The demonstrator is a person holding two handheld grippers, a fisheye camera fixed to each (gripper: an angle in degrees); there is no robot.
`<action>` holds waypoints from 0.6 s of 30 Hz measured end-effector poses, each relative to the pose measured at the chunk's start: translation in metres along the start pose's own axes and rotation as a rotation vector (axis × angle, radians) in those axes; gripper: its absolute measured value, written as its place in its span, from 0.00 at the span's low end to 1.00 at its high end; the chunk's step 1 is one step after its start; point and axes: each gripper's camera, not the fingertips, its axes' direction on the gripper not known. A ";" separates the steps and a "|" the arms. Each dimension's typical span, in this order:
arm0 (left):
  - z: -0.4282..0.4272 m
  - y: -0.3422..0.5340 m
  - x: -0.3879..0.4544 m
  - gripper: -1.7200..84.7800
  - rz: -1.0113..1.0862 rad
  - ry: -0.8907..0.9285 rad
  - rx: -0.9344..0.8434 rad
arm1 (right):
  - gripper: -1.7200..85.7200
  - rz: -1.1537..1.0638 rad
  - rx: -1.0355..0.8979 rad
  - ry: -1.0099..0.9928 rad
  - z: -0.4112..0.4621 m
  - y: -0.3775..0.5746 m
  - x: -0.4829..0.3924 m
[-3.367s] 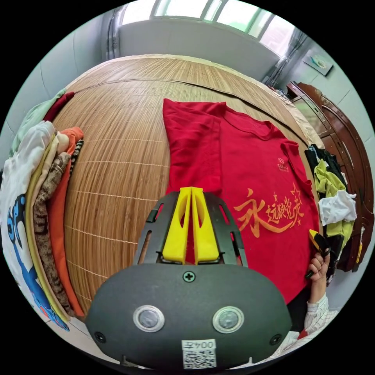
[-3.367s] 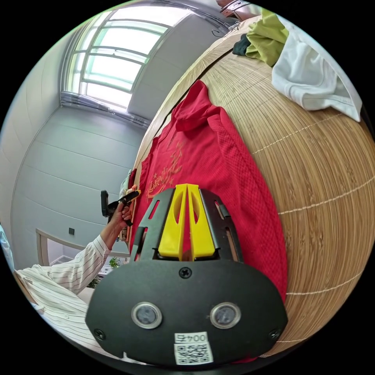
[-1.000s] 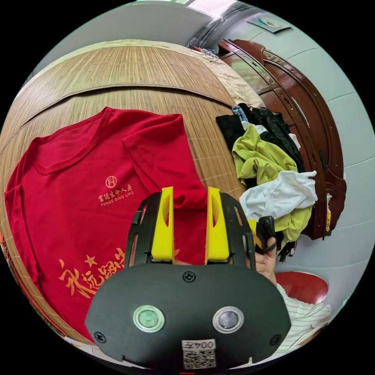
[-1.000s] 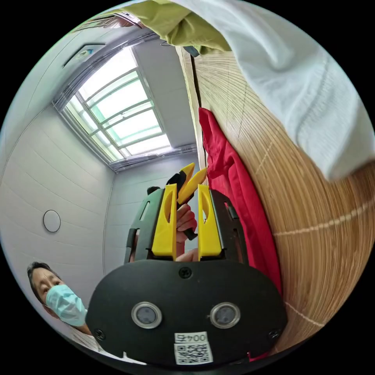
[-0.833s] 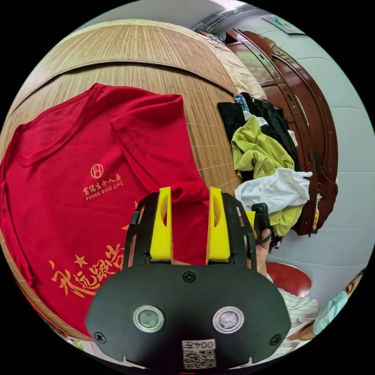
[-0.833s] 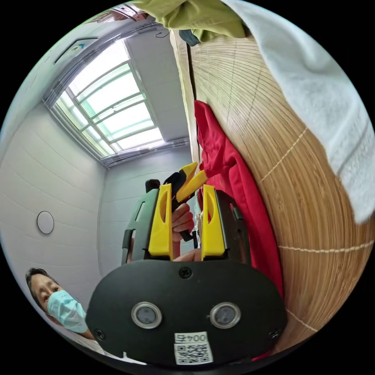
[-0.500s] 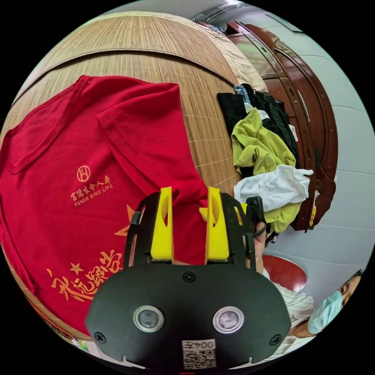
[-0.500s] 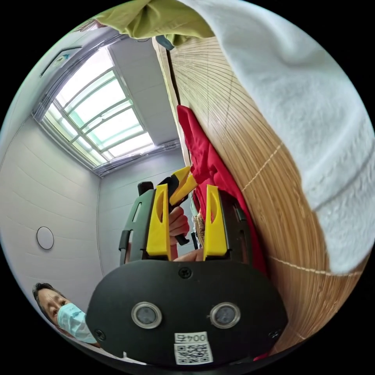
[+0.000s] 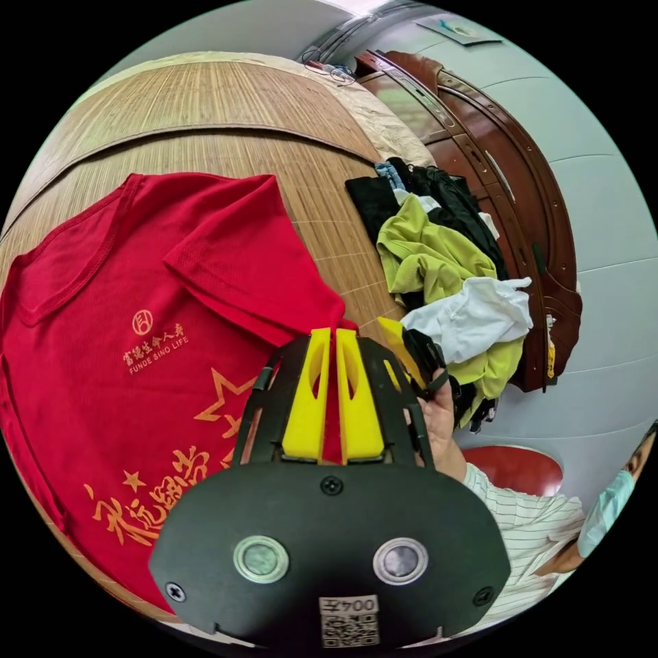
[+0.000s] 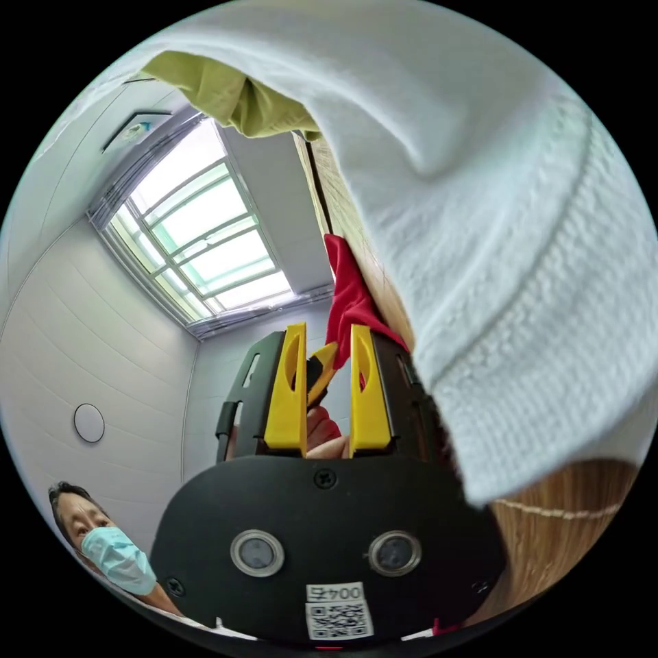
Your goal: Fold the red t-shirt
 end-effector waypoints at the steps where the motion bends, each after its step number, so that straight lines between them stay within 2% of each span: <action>1: 0.007 0.005 -0.004 0.05 0.003 -0.001 -0.015 | 0.13 -0.004 0.014 -0.008 0.000 0.002 0.001; 5: 0.025 0.020 -0.020 0.06 -0.037 0.030 -0.065 | 0.10 0.005 -0.003 0.043 0.009 0.008 0.000; 9: -0.002 0.036 -0.010 0.10 0.007 0.080 0.018 | 0.06 0.045 -0.051 0.067 0.011 0.014 0.005; 12: -0.017 0.043 -0.013 0.12 -0.003 0.128 -0.005 | 0.02 0.005 -0.054 0.074 0.013 0.028 0.001; 15: -0.039 0.053 -0.018 0.11 -0.010 0.137 0.051 | 0.01 -0.071 -0.032 0.130 0.021 0.049 -0.010; 18: -0.058 0.057 -0.022 0.08 -0.051 0.017 0.176 | 0.01 -0.268 0.011 0.261 0.038 0.072 -0.039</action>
